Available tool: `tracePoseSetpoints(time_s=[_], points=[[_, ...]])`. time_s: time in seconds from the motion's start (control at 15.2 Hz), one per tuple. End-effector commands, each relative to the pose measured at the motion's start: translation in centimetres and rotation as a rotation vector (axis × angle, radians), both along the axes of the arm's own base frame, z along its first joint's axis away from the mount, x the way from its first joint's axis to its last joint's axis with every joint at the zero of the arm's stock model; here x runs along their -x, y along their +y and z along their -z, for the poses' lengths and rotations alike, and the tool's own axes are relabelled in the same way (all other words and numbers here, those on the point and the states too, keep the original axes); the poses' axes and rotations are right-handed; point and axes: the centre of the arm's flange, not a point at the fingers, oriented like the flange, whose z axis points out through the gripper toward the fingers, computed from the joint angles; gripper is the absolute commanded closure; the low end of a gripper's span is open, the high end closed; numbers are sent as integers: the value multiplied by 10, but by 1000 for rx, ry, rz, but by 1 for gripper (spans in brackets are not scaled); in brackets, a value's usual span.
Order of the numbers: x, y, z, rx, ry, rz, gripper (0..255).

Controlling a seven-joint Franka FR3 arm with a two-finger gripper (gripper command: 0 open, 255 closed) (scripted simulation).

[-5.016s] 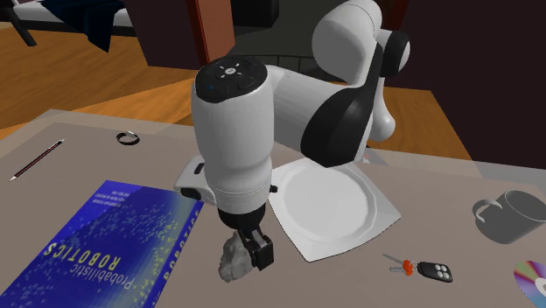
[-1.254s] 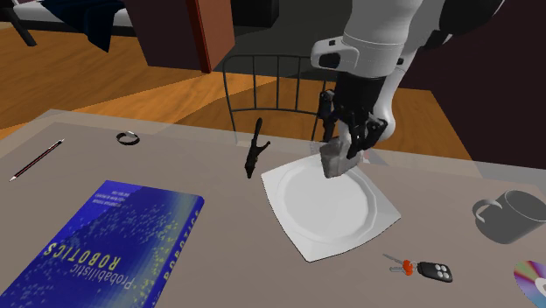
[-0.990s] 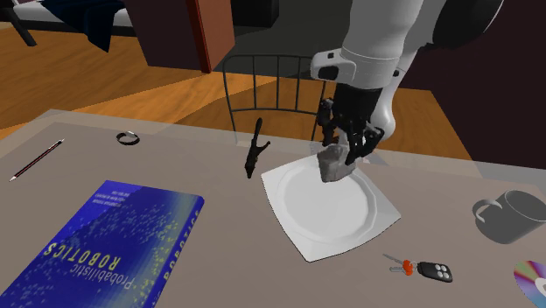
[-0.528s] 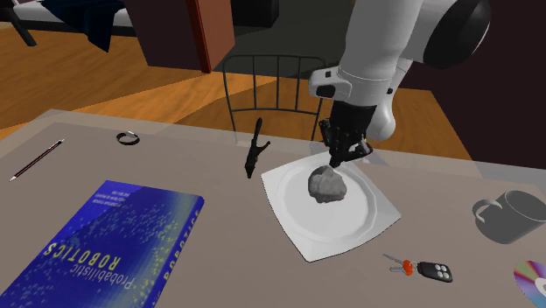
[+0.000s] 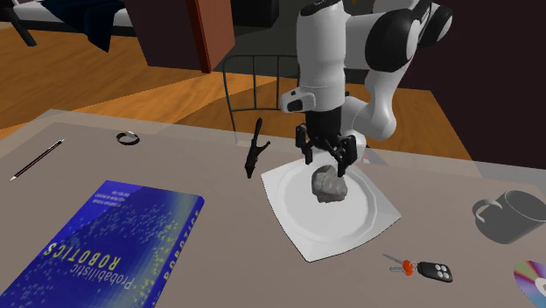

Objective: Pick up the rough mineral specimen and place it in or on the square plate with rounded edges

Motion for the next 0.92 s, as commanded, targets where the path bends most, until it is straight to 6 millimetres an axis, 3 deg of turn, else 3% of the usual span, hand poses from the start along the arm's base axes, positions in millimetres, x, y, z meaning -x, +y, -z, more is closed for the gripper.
tracePoseSetpoints(time_s=[0.0, 0.2, 0.73, 0.79, 0.86], points=[[0, 1, 11, -8, 0, -6, 0], [1, 6, 29, -8, 0, -6, 0], [1, 6, 29, -8, 0, -6, 0], [1, 6, 29, -8, 0, -6, 255], [1, 6, 29, -8, 0, -6, 255]])
